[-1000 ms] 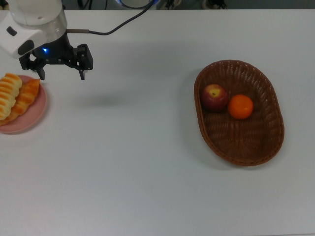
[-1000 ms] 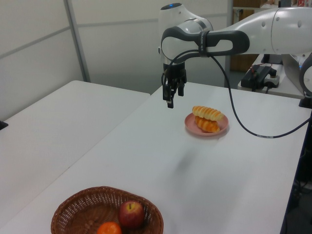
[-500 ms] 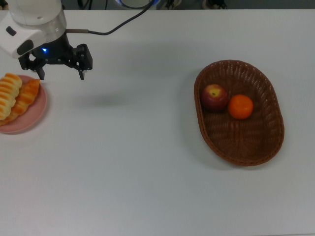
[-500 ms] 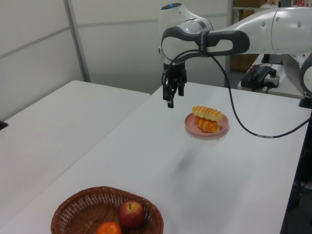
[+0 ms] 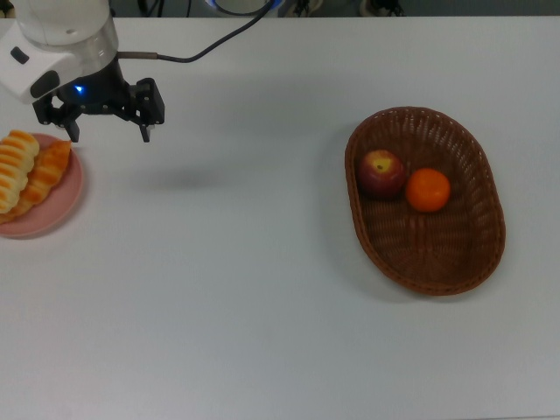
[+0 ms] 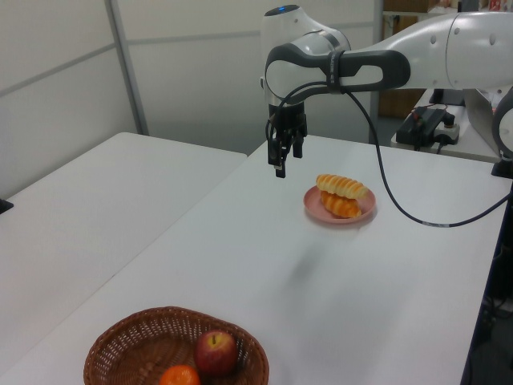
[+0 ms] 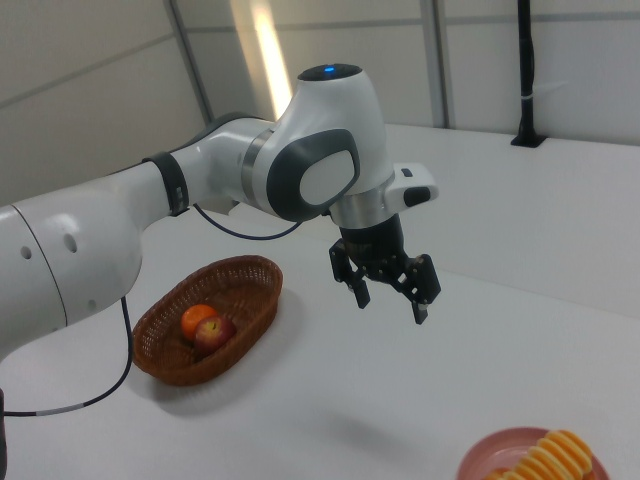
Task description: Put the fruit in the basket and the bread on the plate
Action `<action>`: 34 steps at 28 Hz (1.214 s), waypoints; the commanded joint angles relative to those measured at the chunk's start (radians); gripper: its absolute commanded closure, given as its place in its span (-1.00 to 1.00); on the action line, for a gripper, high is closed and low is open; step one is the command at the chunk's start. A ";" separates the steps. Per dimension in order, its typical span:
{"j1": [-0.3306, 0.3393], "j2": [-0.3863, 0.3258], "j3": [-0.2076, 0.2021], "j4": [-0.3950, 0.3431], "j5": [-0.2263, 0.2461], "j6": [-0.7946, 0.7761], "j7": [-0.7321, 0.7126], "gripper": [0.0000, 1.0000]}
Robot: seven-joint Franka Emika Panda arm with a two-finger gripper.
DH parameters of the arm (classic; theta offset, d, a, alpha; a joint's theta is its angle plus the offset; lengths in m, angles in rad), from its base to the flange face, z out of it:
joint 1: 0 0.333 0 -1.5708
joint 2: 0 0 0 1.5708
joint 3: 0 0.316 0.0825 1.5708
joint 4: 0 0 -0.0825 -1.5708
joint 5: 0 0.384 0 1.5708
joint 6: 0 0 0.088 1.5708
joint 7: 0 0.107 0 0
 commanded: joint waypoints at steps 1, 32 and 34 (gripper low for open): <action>-0.001 -0.016 -0.008 -0.012 0.022 -0.014 -0.016 -1.00; -0.001 -0.016 -0.010 -0.012 0.025 -0.014 -0.042 -1.00; -0.001 -0.016 -0.008 -0.012 0.025 -0.014 -0.042 -1.00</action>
